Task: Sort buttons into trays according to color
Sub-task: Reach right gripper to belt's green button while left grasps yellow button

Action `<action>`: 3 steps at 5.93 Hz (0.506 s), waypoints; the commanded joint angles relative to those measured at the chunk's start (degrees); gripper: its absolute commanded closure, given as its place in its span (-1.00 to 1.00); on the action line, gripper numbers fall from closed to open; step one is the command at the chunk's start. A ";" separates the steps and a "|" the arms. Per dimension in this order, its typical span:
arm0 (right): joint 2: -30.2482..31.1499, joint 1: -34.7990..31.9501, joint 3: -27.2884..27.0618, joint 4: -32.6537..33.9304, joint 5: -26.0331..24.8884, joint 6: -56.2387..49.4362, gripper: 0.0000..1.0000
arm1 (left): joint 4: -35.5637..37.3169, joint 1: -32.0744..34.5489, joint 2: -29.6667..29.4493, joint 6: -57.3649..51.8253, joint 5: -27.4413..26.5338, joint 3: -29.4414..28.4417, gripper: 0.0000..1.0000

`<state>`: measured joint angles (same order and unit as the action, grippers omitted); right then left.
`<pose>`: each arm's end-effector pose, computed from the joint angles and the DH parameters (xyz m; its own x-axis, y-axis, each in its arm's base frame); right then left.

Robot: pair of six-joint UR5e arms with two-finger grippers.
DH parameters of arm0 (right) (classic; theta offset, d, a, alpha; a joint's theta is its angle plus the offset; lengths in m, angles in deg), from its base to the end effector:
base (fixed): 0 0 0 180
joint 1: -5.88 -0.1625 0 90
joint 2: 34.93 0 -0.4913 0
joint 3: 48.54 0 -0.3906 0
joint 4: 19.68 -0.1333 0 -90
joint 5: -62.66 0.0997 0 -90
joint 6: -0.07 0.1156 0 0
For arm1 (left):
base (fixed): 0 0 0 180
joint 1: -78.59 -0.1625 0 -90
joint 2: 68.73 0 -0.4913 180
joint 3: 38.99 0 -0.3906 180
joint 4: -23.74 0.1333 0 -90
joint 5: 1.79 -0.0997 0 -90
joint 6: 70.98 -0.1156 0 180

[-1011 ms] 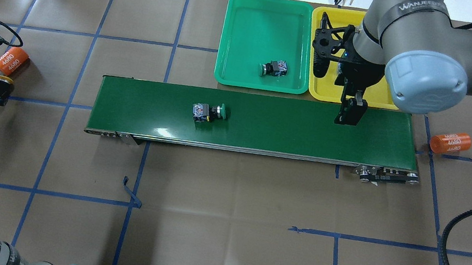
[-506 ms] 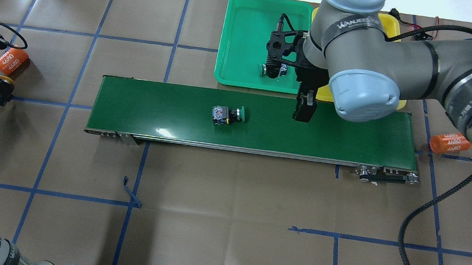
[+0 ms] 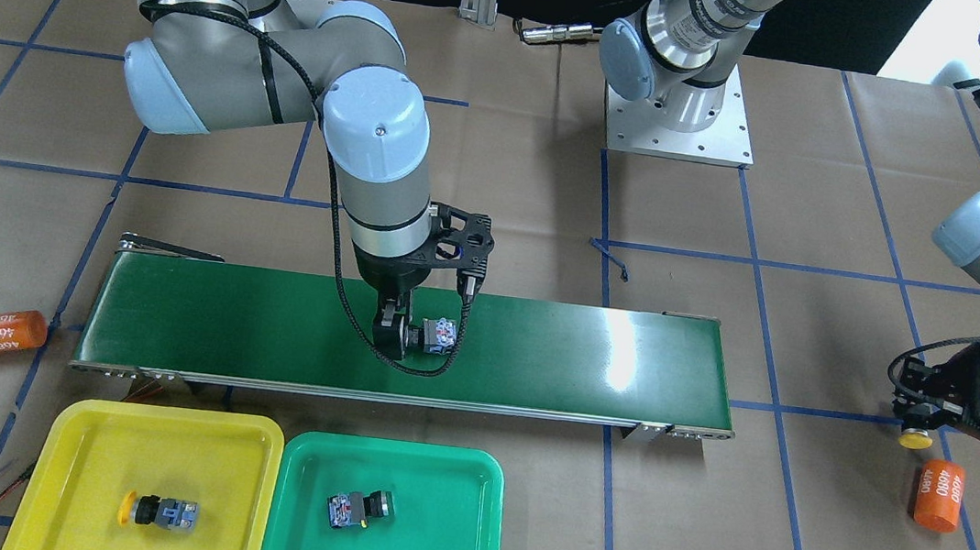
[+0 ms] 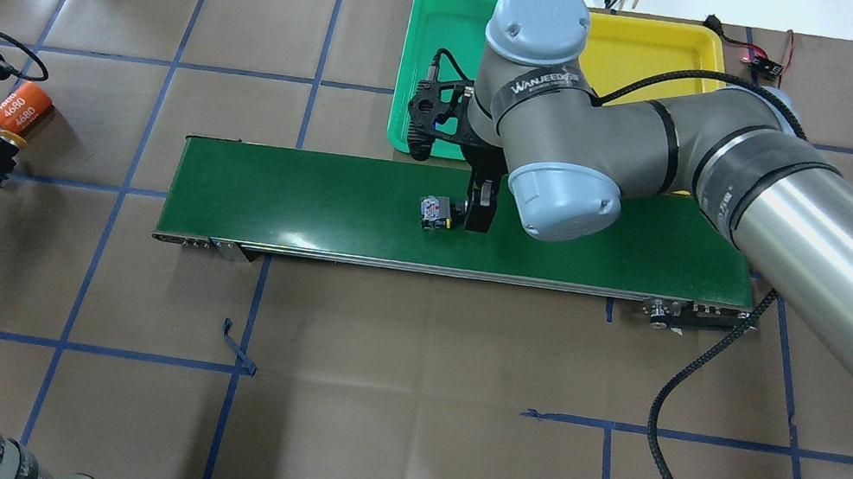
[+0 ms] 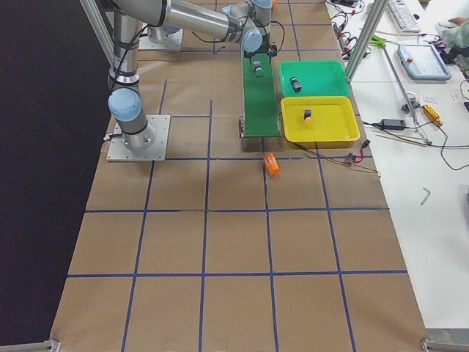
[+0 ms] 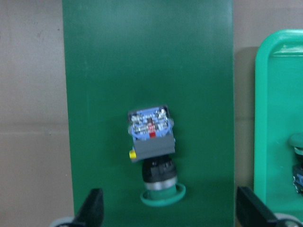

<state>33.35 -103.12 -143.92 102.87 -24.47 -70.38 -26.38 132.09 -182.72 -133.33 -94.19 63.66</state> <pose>0.3398 -0.5596 0.3355 -0.0101 -0.9973 0.0728 -0.9969 0.0043 -0.0788 0.2651 -0.5742 0.2686 -0.8981 0.4342 -0.0695 0.4346 0.9006 0.0108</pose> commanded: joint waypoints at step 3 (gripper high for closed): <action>-1.31 2.64 -3.21 -0.12 -1.38 -7.77 -1.00 | -13.07 18.52 10.98 -19.67 0.38 0.80 0.98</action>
<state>31.78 -102.08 -145.44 103.13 -25.48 -76.54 -38.33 145.33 -172.93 -146.57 -94.03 64.50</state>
